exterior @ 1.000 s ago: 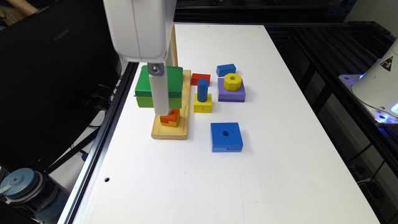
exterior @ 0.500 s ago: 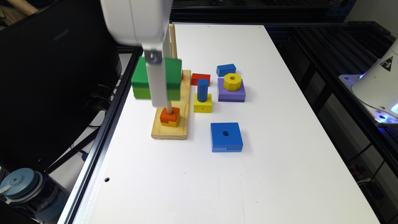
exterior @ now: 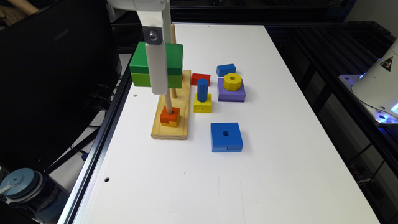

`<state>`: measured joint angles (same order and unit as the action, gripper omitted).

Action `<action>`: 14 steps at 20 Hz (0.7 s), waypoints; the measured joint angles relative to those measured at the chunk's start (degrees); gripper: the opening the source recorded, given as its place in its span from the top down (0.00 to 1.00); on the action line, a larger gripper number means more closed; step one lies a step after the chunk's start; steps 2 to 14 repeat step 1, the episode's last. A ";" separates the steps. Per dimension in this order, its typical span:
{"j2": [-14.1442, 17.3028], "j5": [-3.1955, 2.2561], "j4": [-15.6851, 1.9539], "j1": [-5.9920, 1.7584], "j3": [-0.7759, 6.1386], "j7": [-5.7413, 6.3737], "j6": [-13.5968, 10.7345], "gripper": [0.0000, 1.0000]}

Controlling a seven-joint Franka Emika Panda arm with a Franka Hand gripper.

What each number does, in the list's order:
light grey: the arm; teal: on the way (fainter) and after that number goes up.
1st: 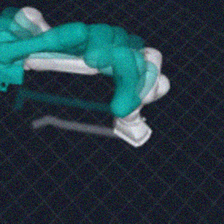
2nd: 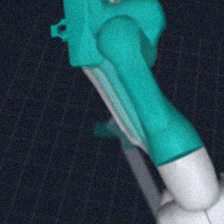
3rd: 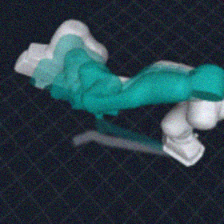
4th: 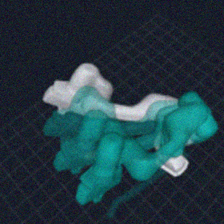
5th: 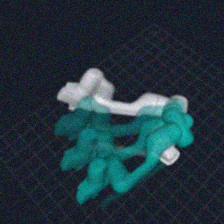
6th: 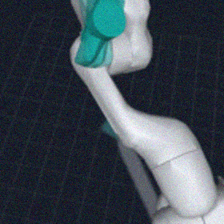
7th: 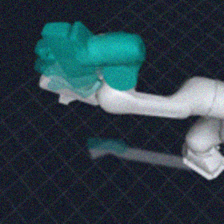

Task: Pick up green block.

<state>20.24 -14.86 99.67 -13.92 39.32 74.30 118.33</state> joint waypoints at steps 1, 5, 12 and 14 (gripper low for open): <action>0.00 0.00 0.00 0.00 0.00 0.00 0.00 1.00; 0.00 0.00 0.00 0.00 0.00 0.00 0.00 1.00; 0.00 0.00 0.00 0.00 0.00 0.00 0.00 1.00; 0.00 0.00 0.00 0.00 0.00 0.00 0.00 1.00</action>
